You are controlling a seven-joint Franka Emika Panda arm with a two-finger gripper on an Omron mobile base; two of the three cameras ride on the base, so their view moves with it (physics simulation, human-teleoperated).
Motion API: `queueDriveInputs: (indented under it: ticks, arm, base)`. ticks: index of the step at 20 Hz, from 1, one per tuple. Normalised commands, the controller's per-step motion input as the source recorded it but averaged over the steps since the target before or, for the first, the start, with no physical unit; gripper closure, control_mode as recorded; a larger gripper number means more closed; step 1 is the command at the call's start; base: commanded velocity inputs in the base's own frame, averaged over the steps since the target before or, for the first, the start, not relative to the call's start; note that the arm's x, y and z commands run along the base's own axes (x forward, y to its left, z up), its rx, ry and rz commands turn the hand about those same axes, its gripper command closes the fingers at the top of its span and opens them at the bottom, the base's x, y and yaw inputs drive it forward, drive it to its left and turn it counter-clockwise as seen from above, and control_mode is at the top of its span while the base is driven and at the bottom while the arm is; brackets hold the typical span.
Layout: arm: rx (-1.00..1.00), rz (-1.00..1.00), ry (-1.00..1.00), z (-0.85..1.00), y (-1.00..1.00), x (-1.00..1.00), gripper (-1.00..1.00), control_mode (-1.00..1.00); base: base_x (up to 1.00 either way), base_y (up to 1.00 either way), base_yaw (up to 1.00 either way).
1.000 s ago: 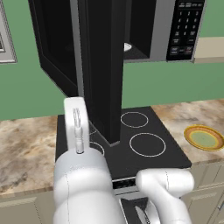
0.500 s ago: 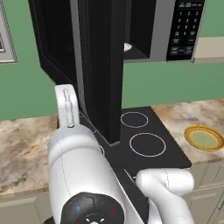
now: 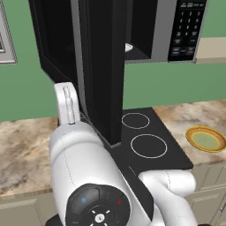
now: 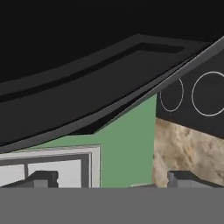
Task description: Pick the eggplant from the counter and place it in the microwave. Then turn on the microwave.
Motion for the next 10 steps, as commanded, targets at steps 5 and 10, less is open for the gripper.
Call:
queueDriveInputs:
  ticks: [5,10]
  arm:
    - [-0.06,0.00,0.01,0.02,-0.13,0.00,-1.00,-1.00]
    - [-0.06,0.00,0.02,0.07,-0.17,0.00,-1.00,-1.00]
  base:
    - [0.00,0.00,0.00]
    - [0.00,0.00,0.00]
